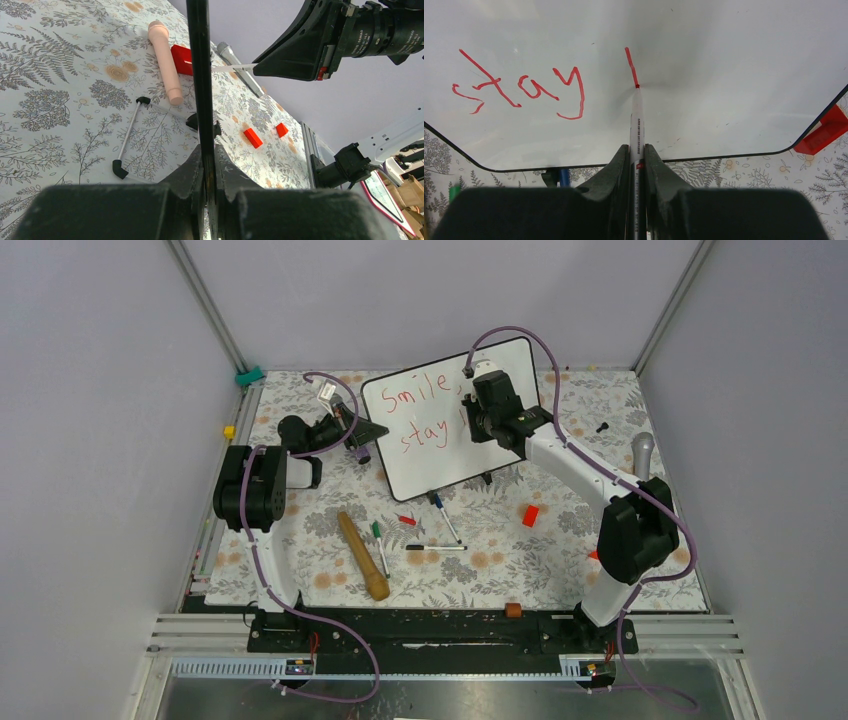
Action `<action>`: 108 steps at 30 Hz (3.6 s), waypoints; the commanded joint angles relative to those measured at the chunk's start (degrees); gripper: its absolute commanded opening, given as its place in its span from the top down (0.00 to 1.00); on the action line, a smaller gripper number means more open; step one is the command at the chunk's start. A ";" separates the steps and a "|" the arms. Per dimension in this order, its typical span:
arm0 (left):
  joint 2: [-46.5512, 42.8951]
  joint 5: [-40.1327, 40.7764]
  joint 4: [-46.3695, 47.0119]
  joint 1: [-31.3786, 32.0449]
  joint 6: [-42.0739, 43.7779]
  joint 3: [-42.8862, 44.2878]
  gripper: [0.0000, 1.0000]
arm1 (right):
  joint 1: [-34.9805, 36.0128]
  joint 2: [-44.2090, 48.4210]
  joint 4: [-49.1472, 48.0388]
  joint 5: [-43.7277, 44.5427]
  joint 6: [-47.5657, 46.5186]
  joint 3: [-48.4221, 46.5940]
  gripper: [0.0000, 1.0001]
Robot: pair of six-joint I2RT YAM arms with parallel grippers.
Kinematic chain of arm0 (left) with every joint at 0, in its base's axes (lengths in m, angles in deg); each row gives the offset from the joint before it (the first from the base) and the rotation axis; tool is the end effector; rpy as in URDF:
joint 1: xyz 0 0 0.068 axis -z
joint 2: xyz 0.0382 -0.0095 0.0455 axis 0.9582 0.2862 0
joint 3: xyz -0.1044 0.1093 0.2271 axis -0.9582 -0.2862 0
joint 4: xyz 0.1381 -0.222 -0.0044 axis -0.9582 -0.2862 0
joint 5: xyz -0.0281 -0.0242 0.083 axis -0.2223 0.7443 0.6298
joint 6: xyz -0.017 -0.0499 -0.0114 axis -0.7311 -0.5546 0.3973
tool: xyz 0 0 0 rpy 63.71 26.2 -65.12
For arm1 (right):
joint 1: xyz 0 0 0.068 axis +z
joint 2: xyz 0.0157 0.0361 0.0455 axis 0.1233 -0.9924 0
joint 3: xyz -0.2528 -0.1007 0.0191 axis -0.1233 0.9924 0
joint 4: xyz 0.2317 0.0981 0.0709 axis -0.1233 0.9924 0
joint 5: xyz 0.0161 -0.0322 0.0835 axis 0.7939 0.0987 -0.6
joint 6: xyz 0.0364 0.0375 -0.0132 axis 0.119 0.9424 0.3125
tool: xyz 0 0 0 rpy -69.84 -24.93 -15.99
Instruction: Write a sentence on the whiteboard
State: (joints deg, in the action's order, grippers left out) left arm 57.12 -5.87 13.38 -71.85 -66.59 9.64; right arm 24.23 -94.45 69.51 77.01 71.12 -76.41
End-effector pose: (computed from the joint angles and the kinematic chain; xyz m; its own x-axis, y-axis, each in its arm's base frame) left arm 0.3891 -0.0425 0.1867 -0.5142 -0.3183 -0.7964 0.7695 0.2389 -0.5923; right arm 0.3462 0.2034 0.3053 -0.5186 -0.2028 -0.8306 -0.3403 0.9402 -0.0171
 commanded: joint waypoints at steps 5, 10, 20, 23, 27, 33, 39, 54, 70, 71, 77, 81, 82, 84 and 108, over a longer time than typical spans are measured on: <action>-0.35 -5.21 5.64 0.68 5.50 -0.19 1.00 | 0.10 1.64 -4.24 0.71 -0.77 -2.77 1.00; -0.30 -5.25 5.64 0.70 5.51 -0.19 1.00 | 0.14 1.93 -3.64 0.72 -0.93 -3.76 1.00; -0.44 -5.25 5.63 0.68 5.69 -0.35 1.00 | 0.08 2.72 -3.27 1.42 -1.34 -3.93 1.00; -0.44 -5.24 5.64 0.68 5.73 -0.29 1.00 | 0.02 2.63 -2.95 1.60 -1.38 -3.81 1.00; -0.37 -5.22 5.64 0.68 5.60 -0.27 1.00 | 0.06 2.94 -2.95 1.51 -1.39 -3.37 1.00; -0.41 -5.25 5.64 0.68 5.69 -0.36 1.00 | 0.07 2.01 -2.72 1.51 -1.32 -3.00 1.00; -0.43 -5.23 5.64 0.68 5.66 -0.26 1.00 | 0.07 0.85 -2.54 1.49 -1.31 -2.91 1.00; -0.36 -5.23 5.64 0.72 5.60 -0.20 1.00 | -0.11 -0.84 -0.93 3.07 -1.15 -3.15 1.00; -0.41 -5.17 5.64 0.68 5.69 -0.35 1.00 | -0.82 0.00 0.64 3.40 -0.33 -1.34 1.00; -0.43 -5.17 5.64 0.68 5.69 -0.36 1.00 | -0.88 0.00 0.99 3.17 -0.33 -1.33 1.00; -0.43 -5.05 5.64 0.68 5.60 -0.31 1.00 | -0.81 -0.04 3.61 2.04 -0.48 -1.54 1.00; -0.42 -5.04 5.63 0.68 5.60 -0.28 1.00 | -0.86 0.26 4.56 2.55 -0.54 -1.98 1.00; -0.49 -5.07 5.64 0.68 5.60 -0.27 1.00 | -0.88 0.72 4.56 2.70 -0.48 -2.09 1.00; -0.36 -5.13 5.64 0.68 5.60 -0.27 1.00 | -0.92 2.10 4.61 2.90 -0.53 -2.62 1.00; 0.26 -5.17 5.59 0.59 4.72 0.61 1.00 | -37.05 -10.14 -10.75 -22.30 34.19 -12.76 1.00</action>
State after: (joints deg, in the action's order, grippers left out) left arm 57.12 -5.96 13.64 -71.83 -66.61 9.64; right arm -11.84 -97.82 63.72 62.01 95.10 -84.46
